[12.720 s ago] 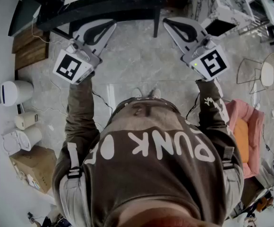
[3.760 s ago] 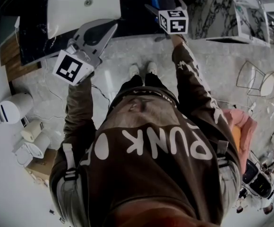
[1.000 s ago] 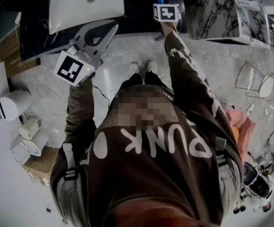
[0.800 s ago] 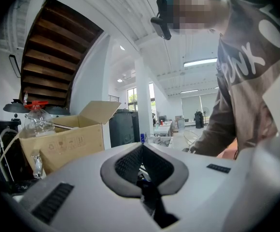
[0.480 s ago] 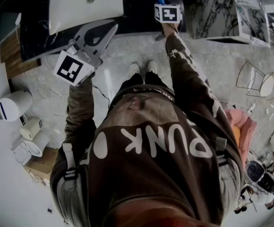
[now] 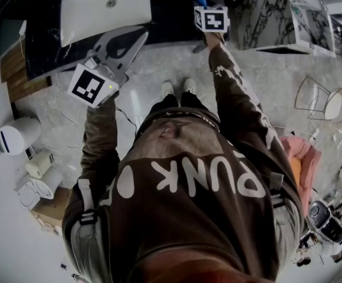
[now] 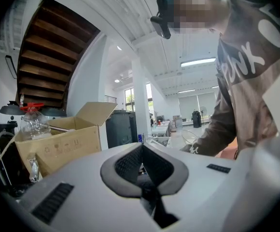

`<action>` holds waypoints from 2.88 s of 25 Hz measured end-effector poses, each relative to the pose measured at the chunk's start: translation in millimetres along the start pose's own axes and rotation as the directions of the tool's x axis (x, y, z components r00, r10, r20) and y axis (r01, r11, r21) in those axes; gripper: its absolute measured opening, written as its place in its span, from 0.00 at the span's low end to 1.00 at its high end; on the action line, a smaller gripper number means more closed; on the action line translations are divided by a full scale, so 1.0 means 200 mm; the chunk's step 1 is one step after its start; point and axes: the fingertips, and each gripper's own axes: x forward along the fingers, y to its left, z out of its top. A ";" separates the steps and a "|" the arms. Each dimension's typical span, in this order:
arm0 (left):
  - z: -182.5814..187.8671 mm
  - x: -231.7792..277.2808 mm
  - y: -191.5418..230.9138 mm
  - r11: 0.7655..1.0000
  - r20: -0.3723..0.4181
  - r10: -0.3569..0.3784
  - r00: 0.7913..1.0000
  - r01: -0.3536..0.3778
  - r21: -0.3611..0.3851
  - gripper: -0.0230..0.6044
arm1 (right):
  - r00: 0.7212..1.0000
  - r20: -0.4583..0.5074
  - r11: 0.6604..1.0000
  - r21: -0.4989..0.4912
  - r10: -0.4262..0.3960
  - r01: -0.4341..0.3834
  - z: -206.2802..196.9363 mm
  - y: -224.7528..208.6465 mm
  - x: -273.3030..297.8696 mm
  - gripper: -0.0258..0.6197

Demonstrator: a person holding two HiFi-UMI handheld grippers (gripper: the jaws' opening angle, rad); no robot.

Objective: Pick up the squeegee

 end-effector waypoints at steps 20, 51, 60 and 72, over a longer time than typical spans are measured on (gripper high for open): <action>0.05 0.00 0.10 0.999 0.014 0.042 0.999 -0.043 0.031 0.04 | 0.941 0.316 0.989 -0.127 0.117 -0.080 0.54 0.12 -0.57 0.27; 0.20 0.00 0.15 0.991 0.022 0.088 0.996 -0.090 0.095 0.04 | 0.659 0.566 0.863 -0.408 0.495 -0.297 0.86 0.45 -1.50 0.27; 0.24 0.01 0.17 0.989 0.018 0.094 0.995 -0.096 0.109 0.04 | 0.636 0.519 0.809 -0.487 0.570 -0.328 0.80 0.49 -1.50 0.27; 0.24 0.03 0.17 0.989 0.021 0.088 0.996 -0.090 0.115 0.04 | 0.649 0.516 0.817 -0.478 0.559 -0.323 0.77 0.46 -1.45 0.27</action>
